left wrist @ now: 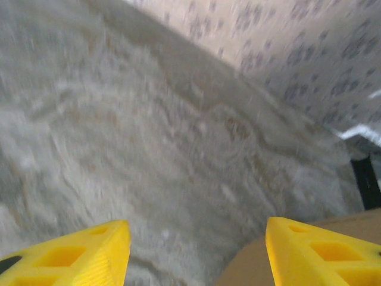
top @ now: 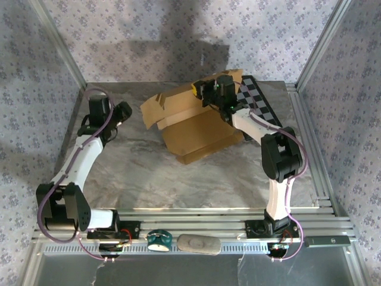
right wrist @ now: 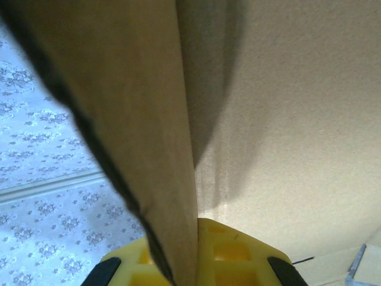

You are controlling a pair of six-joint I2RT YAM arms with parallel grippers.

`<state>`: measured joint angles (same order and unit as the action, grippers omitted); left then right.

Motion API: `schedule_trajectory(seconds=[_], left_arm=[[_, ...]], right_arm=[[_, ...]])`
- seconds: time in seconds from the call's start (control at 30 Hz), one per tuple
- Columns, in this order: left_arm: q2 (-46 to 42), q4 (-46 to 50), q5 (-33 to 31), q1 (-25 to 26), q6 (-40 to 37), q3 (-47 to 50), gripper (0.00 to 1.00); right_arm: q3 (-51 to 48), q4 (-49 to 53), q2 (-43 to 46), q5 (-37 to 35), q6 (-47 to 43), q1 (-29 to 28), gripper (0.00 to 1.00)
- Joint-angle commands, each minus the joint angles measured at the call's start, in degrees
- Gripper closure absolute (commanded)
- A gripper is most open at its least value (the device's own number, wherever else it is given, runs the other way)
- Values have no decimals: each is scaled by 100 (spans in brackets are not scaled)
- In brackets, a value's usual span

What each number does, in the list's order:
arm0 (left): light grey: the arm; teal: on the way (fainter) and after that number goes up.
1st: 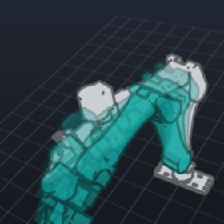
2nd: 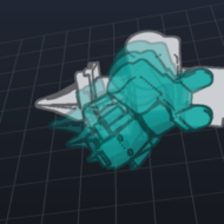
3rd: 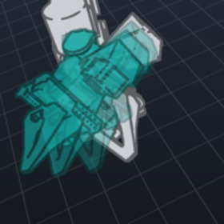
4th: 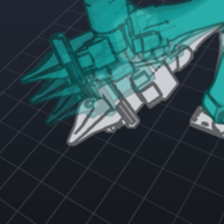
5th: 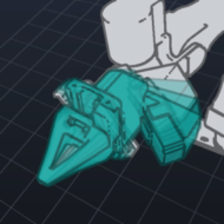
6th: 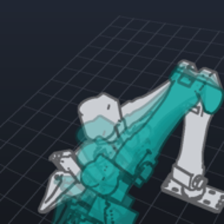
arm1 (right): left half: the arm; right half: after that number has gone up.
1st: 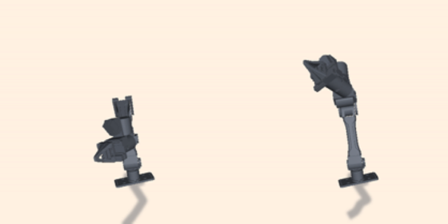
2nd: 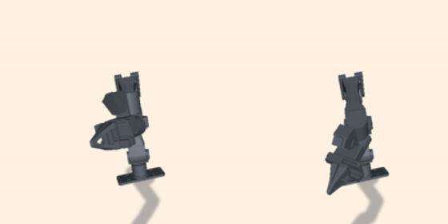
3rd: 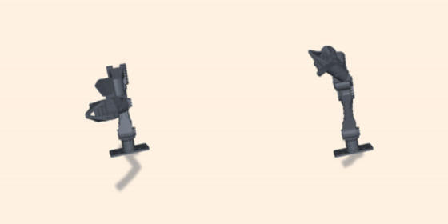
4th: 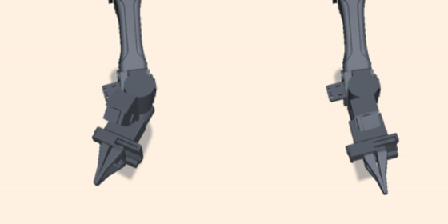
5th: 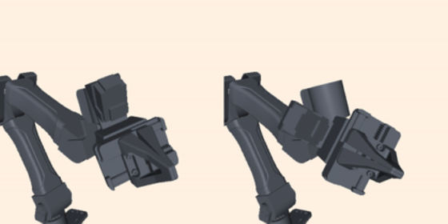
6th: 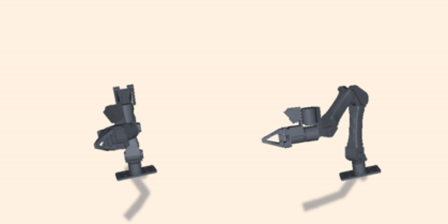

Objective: Fold the paper box

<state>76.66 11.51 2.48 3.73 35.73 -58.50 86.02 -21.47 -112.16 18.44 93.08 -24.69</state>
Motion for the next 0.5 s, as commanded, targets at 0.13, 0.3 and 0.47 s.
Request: schedule_trajectory(seconds=[0.13, 0.3, 0.47], left_arm=[[471, -364, 707, -214, 961, 70, 41], [796, -711, 914, -218, 1302, 50, 39], [934, -780, 1000, -198, 1311, -61, 39]], right_arm=[[-400, -730, -128, 183, -75, -133, 100], [-817, -839, -37, 550, -352, -84, 100], [-1217, -1054, -11, 766, -501, -34, 100]])
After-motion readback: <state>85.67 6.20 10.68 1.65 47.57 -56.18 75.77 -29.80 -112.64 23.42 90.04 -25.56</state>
